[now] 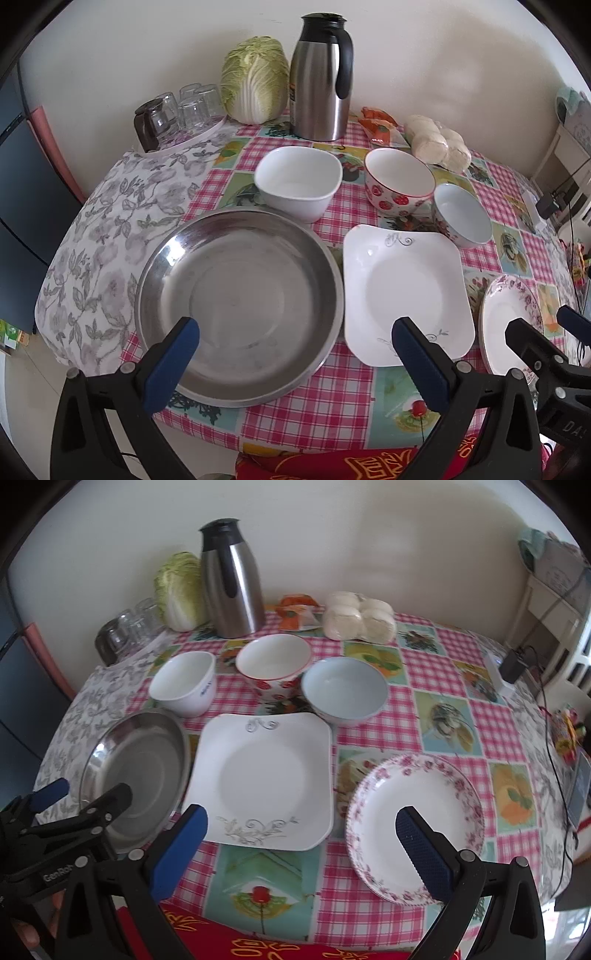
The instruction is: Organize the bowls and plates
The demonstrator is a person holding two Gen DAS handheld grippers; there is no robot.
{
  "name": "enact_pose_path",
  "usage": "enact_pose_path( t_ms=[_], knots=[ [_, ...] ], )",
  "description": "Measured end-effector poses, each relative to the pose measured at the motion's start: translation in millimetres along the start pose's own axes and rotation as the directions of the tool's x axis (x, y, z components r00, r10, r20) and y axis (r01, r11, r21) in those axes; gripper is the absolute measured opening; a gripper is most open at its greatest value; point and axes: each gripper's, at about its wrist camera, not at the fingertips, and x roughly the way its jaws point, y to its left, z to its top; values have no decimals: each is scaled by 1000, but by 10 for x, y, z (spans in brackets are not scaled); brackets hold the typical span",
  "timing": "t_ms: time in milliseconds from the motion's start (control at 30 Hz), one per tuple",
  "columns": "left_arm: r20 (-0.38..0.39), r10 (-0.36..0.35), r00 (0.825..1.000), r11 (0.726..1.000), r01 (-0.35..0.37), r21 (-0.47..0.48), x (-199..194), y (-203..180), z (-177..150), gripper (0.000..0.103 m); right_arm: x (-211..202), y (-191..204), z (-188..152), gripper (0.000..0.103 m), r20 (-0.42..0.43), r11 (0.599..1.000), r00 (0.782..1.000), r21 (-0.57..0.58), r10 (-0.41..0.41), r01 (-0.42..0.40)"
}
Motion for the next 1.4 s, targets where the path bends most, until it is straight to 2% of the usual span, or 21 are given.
enact_pose_path(
  t_ms=[100, 233, 433, 633, 733, 833, 867, 900, 967, 1000, 1067, 1133, 1200, 1333, 1400],
  knots=[
    [3, -11, 1000, 1000, 11, -19, 25, 107, 6, 103, 7, 132, 71, 103, 7, 998, 999, -43, 37, -37],
    [14, -49, 999, 995, 50, -88, 64, 412, 40, 103, 29, 407, 182, 103, 33, 988, 998, -151, 47, -42],
    [64, -26, 998, 971, 41, -234, 100, 1081, 55, 103, 251, 710, 329, 102, -4, 970, 990, -200, 139, -137],
    [140, 24, 990, 935, 27, -354, 154, 1692, -28, 103, 526, 964, 414, 95, -51, 952, 978, -224, 205, -211],
    [185, 65, 981, 925, 10, -379, 197, 1895, -88, 103, 704, 1071, 415, 86, -73, 944, 971, -229, 227, -238],
    [129, 29, 991, 917, 25, -399, 366, 2047, -126, 103, 935, 1112, 407, 76, -125, 933, 948, -181, 292, -311],
    [124, 23, 992, 912, 31, -410, 416, 2083, -150, 103, 1022, 1128, 399, 70, -145, 928, 938, -158, 316, -337],
    [112, 28, 993, 911, 21, -412, 478, 2102, -170, 103, 1143, 1152, 390, 65, -178, 923, 925, -136, 336, -361],
    [72, 54, 996, 915, -20, -402, 620, 2090, -204, 102, 1266, 1201, 375, 52, -206, 919, 919, -138, 337, -369],
    [61, 48, 997, 915, -20, -403, 675, 2084, -219, 101, 1324, 1234, 375, 51, -212, 921, 921, -149, 326, -360],
    [38, 16, 999, 912, 1, -410, 803, 2080, -259, 87, 1390, 1263, 402, 47, -206, 921, 923, -151, 325, -358],
    [7, 1, 1000, 910, 2, -414, 924, 2060, -283, 79, 1462, 1271, 447, 43, -202, 921, 921, -137, 334, -364],
    [-7, -15, 1000, 910, 11, -414, 1007, 2043, -303, 76, 1529, 1287, 488, 41, -200, 920, 919, -132, 341, -370],
    [-21, -40, 999, 915, 29, -403, 1082, 2003, -315, 60, 1639, 1297, 544, 37, -205, 930, 927, -130, 315, -345],
    [-26, -53, 998, 916, 39, -398, 1113, 1987, -318, 54, 1690, 1281, 552, 33, -217, 930, 924, -122, 316, -347]
  ],
)
